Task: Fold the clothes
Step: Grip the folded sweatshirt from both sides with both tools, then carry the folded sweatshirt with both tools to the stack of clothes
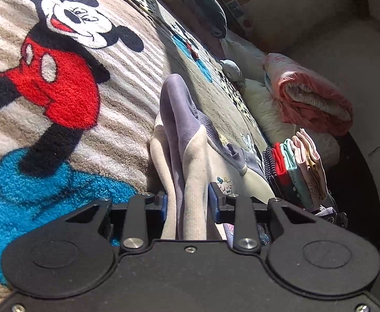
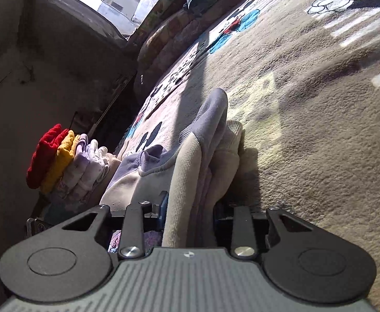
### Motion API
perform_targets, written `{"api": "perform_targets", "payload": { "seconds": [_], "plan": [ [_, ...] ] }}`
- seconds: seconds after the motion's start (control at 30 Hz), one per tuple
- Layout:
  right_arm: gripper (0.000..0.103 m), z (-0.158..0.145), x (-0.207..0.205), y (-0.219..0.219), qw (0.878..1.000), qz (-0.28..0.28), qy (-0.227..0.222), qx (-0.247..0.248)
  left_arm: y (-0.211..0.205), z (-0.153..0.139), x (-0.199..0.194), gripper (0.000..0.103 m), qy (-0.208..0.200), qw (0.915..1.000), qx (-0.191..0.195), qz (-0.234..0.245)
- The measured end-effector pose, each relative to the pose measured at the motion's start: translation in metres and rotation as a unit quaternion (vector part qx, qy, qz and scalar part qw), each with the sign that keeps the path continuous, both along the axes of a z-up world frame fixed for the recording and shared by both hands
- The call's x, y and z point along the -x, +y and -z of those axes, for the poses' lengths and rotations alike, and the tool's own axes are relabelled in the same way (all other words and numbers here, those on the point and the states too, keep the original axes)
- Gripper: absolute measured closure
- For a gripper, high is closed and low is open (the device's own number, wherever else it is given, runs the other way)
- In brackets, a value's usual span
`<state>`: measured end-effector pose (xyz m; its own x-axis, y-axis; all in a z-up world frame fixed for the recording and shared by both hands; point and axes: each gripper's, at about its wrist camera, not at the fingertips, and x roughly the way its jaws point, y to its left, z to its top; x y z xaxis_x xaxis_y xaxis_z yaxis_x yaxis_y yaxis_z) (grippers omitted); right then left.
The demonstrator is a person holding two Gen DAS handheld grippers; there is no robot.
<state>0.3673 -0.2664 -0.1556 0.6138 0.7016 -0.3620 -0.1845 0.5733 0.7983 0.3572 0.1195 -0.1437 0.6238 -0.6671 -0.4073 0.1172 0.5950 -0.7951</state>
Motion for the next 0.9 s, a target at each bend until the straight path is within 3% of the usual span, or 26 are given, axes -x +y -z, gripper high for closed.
{"api": "perform_targets", "payload": {
  "seconds": [0.2, 0.33, 0.63, 0.77, 0.9],
  "plan": [
    [0.078, -0.010, 0.027, -0.009, 0.998, 0.020, -0.013, -0.055, 0.005, -0.005, 0.028, 0.088, 0.000, 0.9975, 0.069, -0.016],
    [0.078, -0.018, 0.059, -0.018, 0.995, 0.037, -0.015, -0.094, -0.002, -0.019, 0.055, 0.088, -0.006, 0.9958, 0.090, -0.012],
    [0.078, -0.042, 0.153, -0.064, 0.988, 0.072, -0.036, -0.130, -0.045, -0.043, 0.124, 0.088, -0.018, 0.9922, 0.122, 0.021],
    [0.078, -0.050, 0.178, -0.102, 0.983, 0.102, -0.046, -0.148, -0.082, -0.055, 0.124, 0.088, -0.023, 0.9885, 0.138, 0.058],
    [0.078, -0.070, 0.184, -0.152, 0.977, 0.132, -0.071, -0.151, -0.132, -0.076, 0.096, 0.088, -0.030, 0.9852, 0.141, 0.092]
  ]
}}
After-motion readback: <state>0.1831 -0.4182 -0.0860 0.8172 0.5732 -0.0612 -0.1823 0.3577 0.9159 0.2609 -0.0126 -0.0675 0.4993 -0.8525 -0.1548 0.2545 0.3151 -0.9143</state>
